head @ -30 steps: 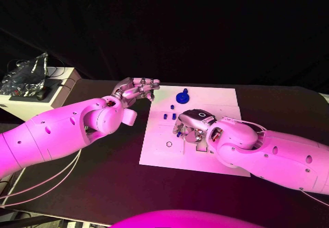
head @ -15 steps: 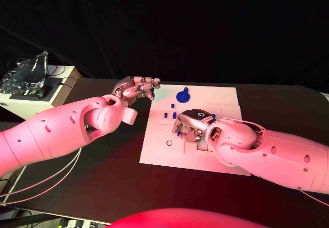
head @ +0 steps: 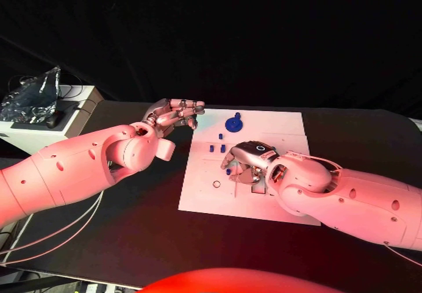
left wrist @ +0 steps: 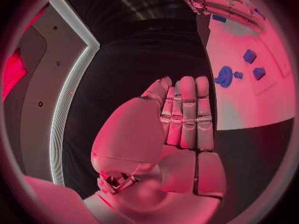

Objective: Assemble the parts on the task board

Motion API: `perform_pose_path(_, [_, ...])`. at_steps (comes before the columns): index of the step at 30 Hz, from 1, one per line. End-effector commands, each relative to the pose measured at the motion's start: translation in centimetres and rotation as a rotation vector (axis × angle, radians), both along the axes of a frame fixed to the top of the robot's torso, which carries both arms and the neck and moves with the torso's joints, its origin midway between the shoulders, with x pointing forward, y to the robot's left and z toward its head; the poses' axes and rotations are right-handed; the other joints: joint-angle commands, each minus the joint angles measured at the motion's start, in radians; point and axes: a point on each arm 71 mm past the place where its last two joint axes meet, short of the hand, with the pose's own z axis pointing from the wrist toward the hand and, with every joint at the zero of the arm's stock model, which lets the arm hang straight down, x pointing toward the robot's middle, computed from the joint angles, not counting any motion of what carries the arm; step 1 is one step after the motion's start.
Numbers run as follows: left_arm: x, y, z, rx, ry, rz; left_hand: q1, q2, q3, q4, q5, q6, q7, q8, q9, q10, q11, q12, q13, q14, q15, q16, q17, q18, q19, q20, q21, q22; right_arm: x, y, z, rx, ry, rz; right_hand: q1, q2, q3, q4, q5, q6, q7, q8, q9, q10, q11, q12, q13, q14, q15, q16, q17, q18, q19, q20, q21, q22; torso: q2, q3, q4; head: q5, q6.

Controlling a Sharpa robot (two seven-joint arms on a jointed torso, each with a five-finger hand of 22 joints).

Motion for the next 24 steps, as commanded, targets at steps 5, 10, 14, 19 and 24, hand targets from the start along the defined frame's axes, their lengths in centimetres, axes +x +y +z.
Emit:
perform_pose_path(5, [-0.1, -0.1, 0.1, -0.009, 0.000, -0.020, 0.000, 0.007, -0.001, 0.000, 0.000, -0.003, -0.002, 0.001, 0.001, -0.006, 0.002, -0.002, -0.001, 0.006, 0.001, -0.007, 0.002, -0.003, 0.010, 0.002, -0.005, 0.002, -0.5, -1.5, 1.2, 0.110, -0.039, -0.012, 0.063, -0.042, -0.074, 0.115, 0.007, -0.040, -0.017, -0.003, 0.000, -0.023, 0.007, -0.001, -0.001, 0.003, 0.007, -0.002, -0.021, 0.030, 0.039, 0.005, -0.053, -0.072, -0.001, -0.0006, -0.0002, 0.000, 0.004])
perform_pose_path(10, [-0.1, 0.0, 0.1, -0.007, -0.001, -0.017, 0.000, 0.007, -0.001, 0.000, 0.000, -0.003, -0.002, 0.001, 0.001, -0.006, 0.002, -0.002, -0.001, 0.006, 0.001, -0.007, 0.002, -0.003, 0.010, 0.002, -0.005, 0.002, -0.5, -3.7, 2.7, 0.183, -0.046, -0.058, 0.078, -0.064, -0.093, 0.165, 0.011, -0.059, -0.014, -0.003, 0.000, -0.011, 0.004, -0.001, -0.001, 0.003, 0.006, 0.005, -0.022, 0.027, 0.046, 0.005, -0.057, -0.085, 0.000, -0.0001, -0.0028, -0.004, 0.014])
perform_pose_path(14, [-0.1, 0.1, 0.1, -0.007, -0.001, -0.016, 0.000, 0.007, -0.001, 0.000, 0.000, -0.003, -0.002, 0.001, 0.001, -0.006, 0.002, -0.002, -0.001, 0.006, 0.001, -0.007, 0.002, -0.003, 0.010, 0.002, -0.005, 0.002, 0.0, -5.8, 4.1, 0.238, -0.034, -0.116, 0.062, -0.022, -0.072, 0.121, 0.045, -0.039, 0.020, -0.004, 0.000, 0.132, -0.028, -0.002, -0.001, 0.005, -0.012, 0.044, 0.000, 0.020, 0.049, -0.011, -0.034, -0.061, -0.001, 0.0004, -0.0032, -0.015, 0.025])
perform_pose_path(19, [0.0, 0.0, 0.1, -0.008, -0.002, -0.018, 0.001, 0.007, -0.001, 0.000, 0.000, -0.002, -0.002, 0.001, 0.001, -0.006, 0.002, -0.002, -0.001, 0.006, 0.002, -0.008, 0.002, -0.003, 0.010, 0.003, -0.006, 0.003, 1.2, -8.8, 5.4, 0.215, -0.008, -0.181, 0.018, -0.016, 0.001, 0.082, 0.060, -0.009, 0.033, -0.005, -0.002, 0.219, -0.046, -0.003, 0.000, 0.001, -0.025, 0.059, 0.008, 0.005, 0.037, -0.027, -0.016, -0.021, -0.002, -0.0009, -0.0026, -0.034, 0.042])
perform_pose_path(24, [0.0, 0.0, 0.1, -0.009, -0.003, -0.019, 0.000, 0.006, -0.002, 0.000, 0.000, -0.002, -0.002, 0.001, 0.001, -0.006, 0.002, -0.002, -0.001, 0.004, 0.002, -0.009, 0.002, -0.004, 0.009, 0.003, -0.008, 0.003, 2.5, -11.3, 6.1, 0.125, -0.027, -0.216, -0.012, -0.028, -0.036, 0.070, 0.060, -0.016, 0.015, -0.003, -0.001, 0.160, -0.036, -0.002, 0.001, 0.000, -0.018, 0.060, 0.009, 0.005, 0.036, -0.022, -0.019, -0.015, -0.002, -0.0001, -0.0059, -0.048, 0.054])
